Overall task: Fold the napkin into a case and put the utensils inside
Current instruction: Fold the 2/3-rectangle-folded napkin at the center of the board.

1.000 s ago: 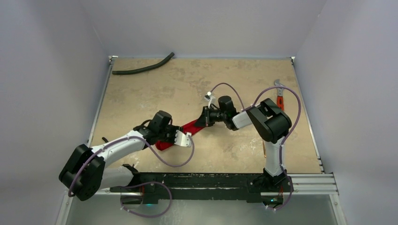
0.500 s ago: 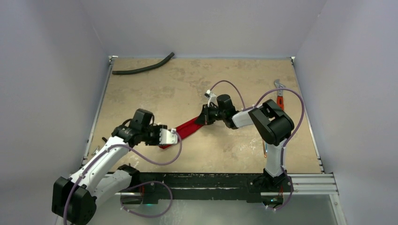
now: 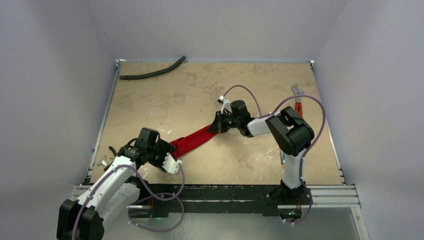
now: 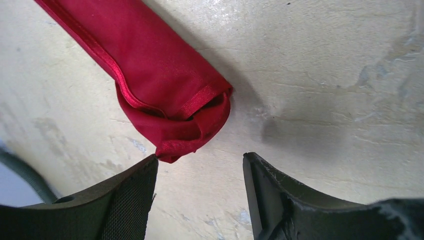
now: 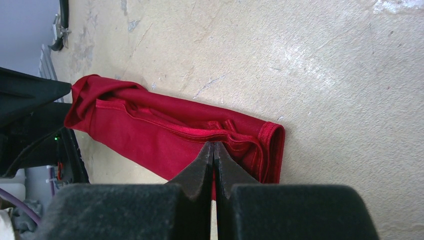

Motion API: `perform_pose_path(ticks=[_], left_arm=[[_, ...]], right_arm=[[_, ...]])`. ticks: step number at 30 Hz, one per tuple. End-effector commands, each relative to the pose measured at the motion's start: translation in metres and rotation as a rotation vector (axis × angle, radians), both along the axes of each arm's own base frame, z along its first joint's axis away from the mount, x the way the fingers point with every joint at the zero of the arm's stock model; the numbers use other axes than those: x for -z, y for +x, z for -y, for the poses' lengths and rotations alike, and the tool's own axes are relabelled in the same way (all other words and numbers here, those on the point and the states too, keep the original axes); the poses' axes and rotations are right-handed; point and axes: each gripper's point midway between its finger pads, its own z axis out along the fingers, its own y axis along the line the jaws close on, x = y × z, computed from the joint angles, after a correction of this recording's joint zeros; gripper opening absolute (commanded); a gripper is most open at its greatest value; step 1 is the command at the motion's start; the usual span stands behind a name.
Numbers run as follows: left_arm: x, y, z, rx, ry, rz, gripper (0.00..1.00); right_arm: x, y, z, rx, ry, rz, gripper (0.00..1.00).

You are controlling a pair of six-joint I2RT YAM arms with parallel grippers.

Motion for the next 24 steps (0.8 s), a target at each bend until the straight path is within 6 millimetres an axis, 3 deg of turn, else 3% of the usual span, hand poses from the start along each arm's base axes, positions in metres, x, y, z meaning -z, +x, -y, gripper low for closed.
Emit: perform_pose_path(ticks=[1, 9, 15, 24], left_arm=[[-0.01, 0.015, 0.011, 0.062, -0.064, 0.163, 0.62], [-0.001, 0.012, 0.026, 0.142, -0.102, 0.112, 0.61], [0.019, -0.011, 0.024, 0.281, -0.038, -0.007, 0.59], [0.032, -0.007, 0.028, 0.401, -0.006, 0.014, 0.55]], right_arm=[[0.007, -0.001, 0.006, 0.001, -0.05, -0.005, 0.03], [0.009, -0.004, 0.005, -0.009, -0.043, -0.019, 0.02], [0.01, -0.006, 0.006, -0.01, -0.045, -0.029, 0.02], [0.012, -0.008, 0.007, -0.01, -0.047, -0.034, 0.02]])
